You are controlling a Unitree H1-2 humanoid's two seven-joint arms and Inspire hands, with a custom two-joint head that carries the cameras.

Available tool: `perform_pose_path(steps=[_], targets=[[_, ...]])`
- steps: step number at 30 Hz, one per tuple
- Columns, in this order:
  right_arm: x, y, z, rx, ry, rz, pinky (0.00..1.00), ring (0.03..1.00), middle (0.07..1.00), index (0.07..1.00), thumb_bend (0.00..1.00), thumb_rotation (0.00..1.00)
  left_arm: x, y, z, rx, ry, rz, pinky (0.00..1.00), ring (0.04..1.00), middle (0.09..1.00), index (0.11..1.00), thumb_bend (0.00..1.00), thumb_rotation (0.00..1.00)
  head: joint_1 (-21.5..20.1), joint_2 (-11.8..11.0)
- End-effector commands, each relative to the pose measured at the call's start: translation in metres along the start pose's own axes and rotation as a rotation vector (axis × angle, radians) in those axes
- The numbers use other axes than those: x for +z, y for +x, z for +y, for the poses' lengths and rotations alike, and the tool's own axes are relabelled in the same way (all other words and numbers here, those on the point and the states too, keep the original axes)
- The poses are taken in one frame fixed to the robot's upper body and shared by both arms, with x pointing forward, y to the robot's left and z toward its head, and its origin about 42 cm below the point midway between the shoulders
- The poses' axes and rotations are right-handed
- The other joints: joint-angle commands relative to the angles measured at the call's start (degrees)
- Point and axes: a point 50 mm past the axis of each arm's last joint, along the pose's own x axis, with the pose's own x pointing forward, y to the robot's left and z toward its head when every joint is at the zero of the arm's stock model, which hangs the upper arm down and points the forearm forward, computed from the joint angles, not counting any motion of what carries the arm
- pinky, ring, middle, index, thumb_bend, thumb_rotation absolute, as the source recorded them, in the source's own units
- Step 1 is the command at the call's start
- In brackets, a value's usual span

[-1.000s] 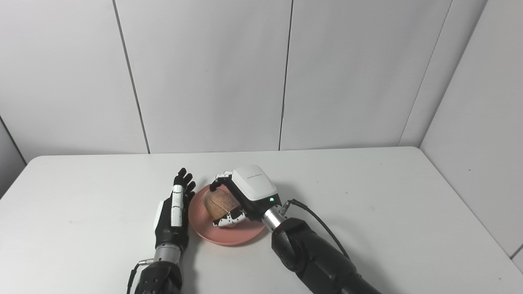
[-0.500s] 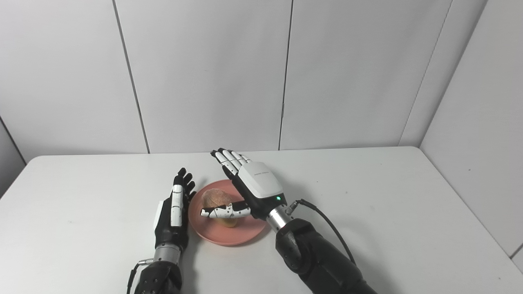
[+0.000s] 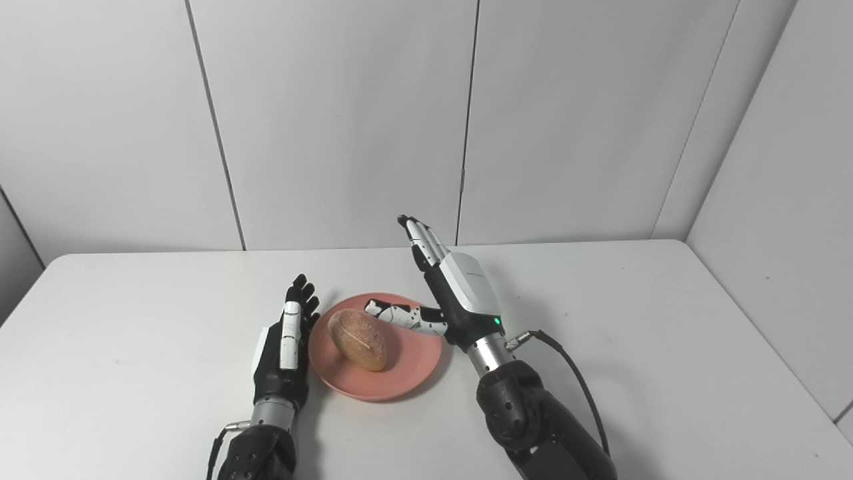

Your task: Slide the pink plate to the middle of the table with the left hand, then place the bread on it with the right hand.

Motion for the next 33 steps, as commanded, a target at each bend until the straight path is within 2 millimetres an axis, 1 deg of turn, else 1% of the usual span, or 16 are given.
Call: perform_pose_path(steps=[1,2,4,5,6,8,9,10,11,12,15,21,26,29,30,33], targets=[[0.012,0.011,-0.015,-0.060,0.047,-0.074,0.93,0.990,1.000,1.000,0.66,1.00,0.009,0.005,-0.006,-0.039,0.020,-0.012,1.00,0.999,0.999,0.996,0.78,1.00,0.06,0.09],[0.008,0.009,-0.015,-0.064,0.056,-0.060,0.94,0.992,1.000,1.000,0.67,1.00,0.009,0.005,-0.006,-0.051,0.036,-0.009,1.00,1.000,1.000,0.999,0.78,1.00,1.34,-0.03],[0.001,0.005,-0.016,-0.073,0.089,-0.032,0.94,0.993,1.000,1.000,0.68,1.00,0.008,0.004,-0.007,-0.069,0.062,-0.003,1.00,1.000,1.000,1.000,0.77,1.00,2.83,-0.24],[-0.002,0.003,-0.016,-0.077,0.107,-0.020,0.94,0.996,1.000,1.000,0.68,1.00,0.008,0.003,-0.008,-0.075,0.071,-0.001,1.00,1.000,1.000,1.000,0.77,1.00,2.83,-0.24],[-0.005,0.002,-0.015,-0.082,0.132,-0.004,0.93,0.997,1.000,1.000,0.68,1.00,0.007,0.003,-0.008,-0.082,0.077,0.000,1.00,1.000,1.000,1.000,0.77,1.00,3.93,-0.36],[-0.011,-0.002,-0.015,-0.090,0.194,0.030,0.91,0.997,1.000,1.000,0.67,1.00,0.006,0.003,-0.010,-0.088,0.080,0.002,1.00,1.000,1.000,1.000,0.77,1.00,4.84,-0.64],[-0.014,-0.004,-0.014,-0.092,0.225,0.045,0.87,0.989,1.000,1.000,0.66,1.00,0.005,0.003,-0.010,-0.090,0.080,0.003,1.00,1.000,1.000,1.000,0.77,1.00,5.11,-0.79],[-0.015,-0.004,-0.014,-0.092,0.244,0.053,0.87,0.989,1.000,1.000,0.67,1.00,0.005,0.003,-0.011,-0.090,0.079,0.004,1.00,1.000,1.000,1.000,0.77,1.00,5.38,-0.89],[-0.017,-0.006,-0.014,-0.093,0.264,0.064,0.87,0.991,1.000,1.000,0.66,1.00,0.005,0.003,-0.011,-0.091,0.079,0.005,1.00,1.000,1.000,1.000,0.77,1.00,5.89,-1.03],[-0.019,-0.007,-0.013,-0.093,0.277,0.078,0.91,0.997,1.000,1.000,0.65,1.00,0.005,0.003,-0.012,-0.092,0.080,0.004,1.00,1.000,1.000,1.000,0.77,1.00,5.89,-1.03],[-0.025,-0.012,-0.011,-0.086,0.307,0.123,0.93,1.000,1.000,1.000,0.65,1.00,0.005,0.003,-0.014,-0.093,0.077,-0.002,1.00,1.000,1.000,1.000,0.77,1.00,6.92,-1.32],[-0.032,-0.017,-0.008,-0.089,0.378,0.180,1.00,1.000,1.000,1.000,0.68,1.00,0.005,0.004,-0.017,-0.091,0.077,-0.005,1.00,1.000,1.000,1.000,0.76,1.00,7.23,-1.68],[-0.033,-0.016,-0.003,-0.116,0.465,0.235,1.00,1.000,1.000,1.000,0.69,1.00,0.005,0.005,-0.018,-0.089,0.080,-0.011,1.00,1.000,1.000,1.000,0.76,1.00,6.56,-2.18],[-0.033,-0.017,0.000,-0.121,0.488,0.256,1.00,1.000,1.000,1.000,0.69,1.00,0.005,0.005,-0.017,-0.088,0.079,-0.011,1.00,1.000,1.000,1.000,0.75,1.00,6.56,-2.18],[-0.033,-0.018,0.002,-0.127,0.512,0.269,1.00,1.000,1.000,1.000,0.69,1.00,0.005,0.006,-0.016,-0.088,0.080,-0.012,1.00,1.000,1.000,1.000,0.75,1.00,5.69,-2.09],[-0.033,-0.021,0.007,-0.138,0.567,0.296,1.00,1.000,1.000,1.000,0.69,1.00,0.006,0.006,-0.014,-0.087,0.082,-0.015,1.00,1.000,1.000,1.000,0.75,1.00,5.29,-1.97]])
